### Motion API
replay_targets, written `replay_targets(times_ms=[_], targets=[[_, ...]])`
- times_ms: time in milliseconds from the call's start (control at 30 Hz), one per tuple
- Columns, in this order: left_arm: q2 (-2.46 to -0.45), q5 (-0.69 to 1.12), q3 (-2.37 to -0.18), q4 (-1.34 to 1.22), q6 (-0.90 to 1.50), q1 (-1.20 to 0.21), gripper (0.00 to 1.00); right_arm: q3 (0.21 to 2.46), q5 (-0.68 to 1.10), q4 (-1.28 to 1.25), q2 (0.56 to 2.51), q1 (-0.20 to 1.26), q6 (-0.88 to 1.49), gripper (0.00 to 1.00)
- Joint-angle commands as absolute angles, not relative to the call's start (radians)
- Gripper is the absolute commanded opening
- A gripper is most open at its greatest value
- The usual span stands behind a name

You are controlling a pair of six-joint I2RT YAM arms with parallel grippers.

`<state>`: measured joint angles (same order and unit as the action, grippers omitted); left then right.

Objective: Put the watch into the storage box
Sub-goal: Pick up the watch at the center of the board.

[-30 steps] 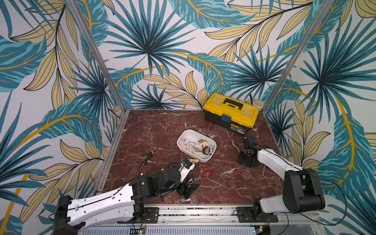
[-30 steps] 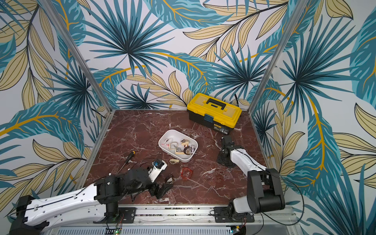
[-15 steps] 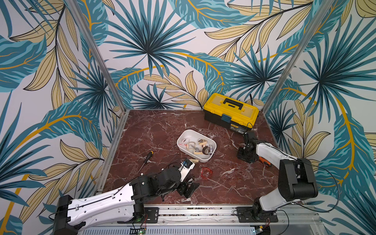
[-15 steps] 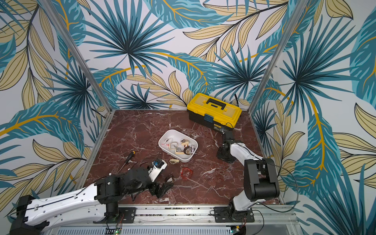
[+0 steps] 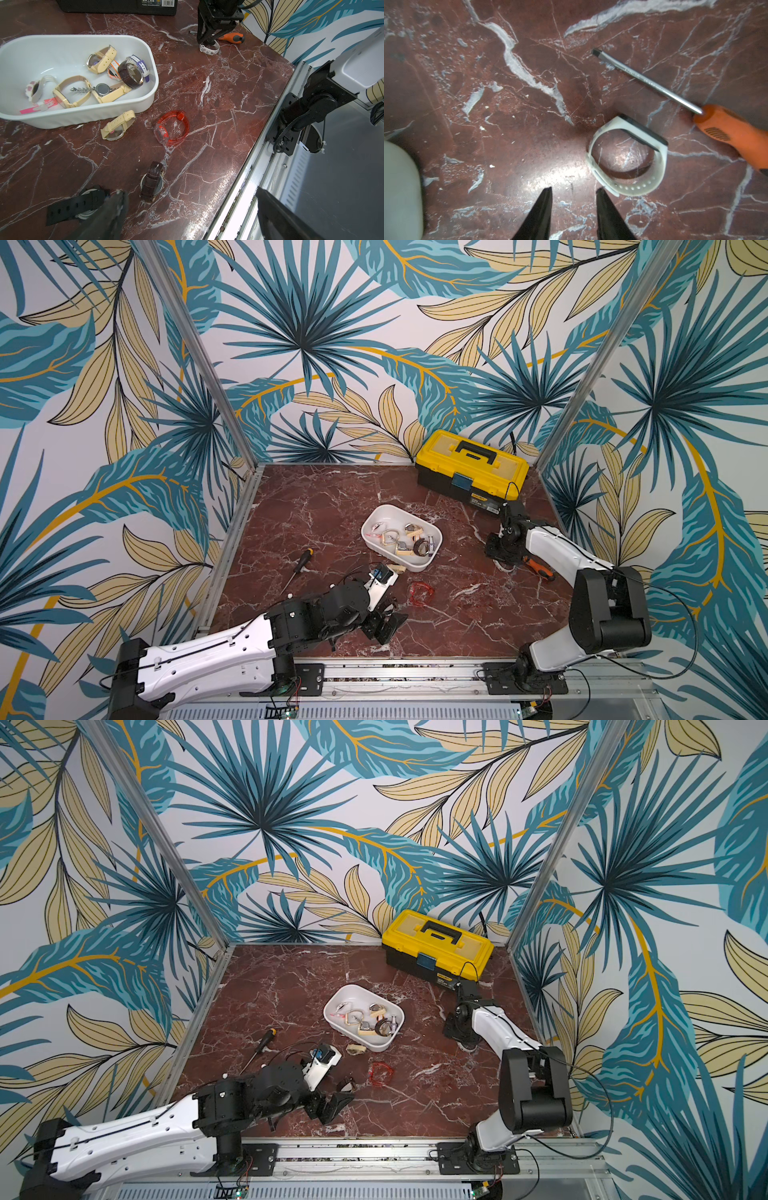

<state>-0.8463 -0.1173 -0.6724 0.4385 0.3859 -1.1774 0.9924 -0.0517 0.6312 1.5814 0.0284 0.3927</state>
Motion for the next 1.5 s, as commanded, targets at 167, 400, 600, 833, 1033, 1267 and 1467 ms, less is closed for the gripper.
replay_targets(times_ms=[167, 400, 600, 833, 1033, 1267, 1467], targets=[[-0.833, -0.147, -0.718, 0.445, 0.390, -1.180, 1.00, 1.042, -0.096, 0.649, 1.715, 0.006, 0.344, 0.38], [-0.818, -0.184, -0.714, 0.464, 0.393, -1.179, 1.00, 1.037, -0.086, 0.629, 1.751, 0.002, 0.338, 0.30], [-0.802, -0.203, -0.710, 0.465, 0.370, -1.179, 1.00, 1.031, -0.077, 0.614, 1.778, 0.002, 0.338, 0.11], [-0.779, -0.240, -0.715, 0.477, 0.332, -1.181, 1.00, 1.019, -0.065, 0.604, 1.781, 0.000, 0.337, 0.00], [-0.777, -0.242, -0.716, 0.479, 0.323, -1.181, 1.00, 1.015, -0.019, 0.613, 1.743, 0.000, 0.346, 0.00], [-0.770, -0.256, -0.716, 0.484, 0.316, -1.180, 1.00, 1.026, 0.055, 0.674, 1.593, 0.049, 0.371, 0.00], [-0.758, -0.275, -0.717, 0.485, 0.308, -1.180, 1.00, 1.136, 0.080, 0.746, 1.526, 0.198, 0.413, 0.00]])
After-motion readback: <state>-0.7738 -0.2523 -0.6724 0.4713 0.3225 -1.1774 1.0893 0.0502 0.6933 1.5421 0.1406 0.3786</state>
